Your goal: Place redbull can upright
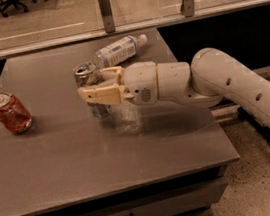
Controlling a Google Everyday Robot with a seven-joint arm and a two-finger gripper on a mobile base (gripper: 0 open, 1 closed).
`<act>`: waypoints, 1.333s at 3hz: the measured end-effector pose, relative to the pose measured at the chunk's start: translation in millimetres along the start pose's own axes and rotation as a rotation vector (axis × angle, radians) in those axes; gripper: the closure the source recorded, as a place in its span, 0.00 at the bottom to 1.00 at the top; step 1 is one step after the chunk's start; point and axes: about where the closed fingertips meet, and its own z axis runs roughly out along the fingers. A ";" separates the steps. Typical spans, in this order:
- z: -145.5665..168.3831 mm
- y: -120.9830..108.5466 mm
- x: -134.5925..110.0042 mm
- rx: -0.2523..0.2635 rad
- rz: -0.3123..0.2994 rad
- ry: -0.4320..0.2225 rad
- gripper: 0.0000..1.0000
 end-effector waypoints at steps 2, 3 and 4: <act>-2.9 2.0 15.0 0.039 -0.030 0.023 0.35; -3.8 3.0 19.0 0.047 -0.030 0.025 0.12; -3.9 3.1 21.9 0.051 -0.024 0.028 0.00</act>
Offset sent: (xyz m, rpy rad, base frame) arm -0.0037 -0.0092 -0.0239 -0.0360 -0.0297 -0.0678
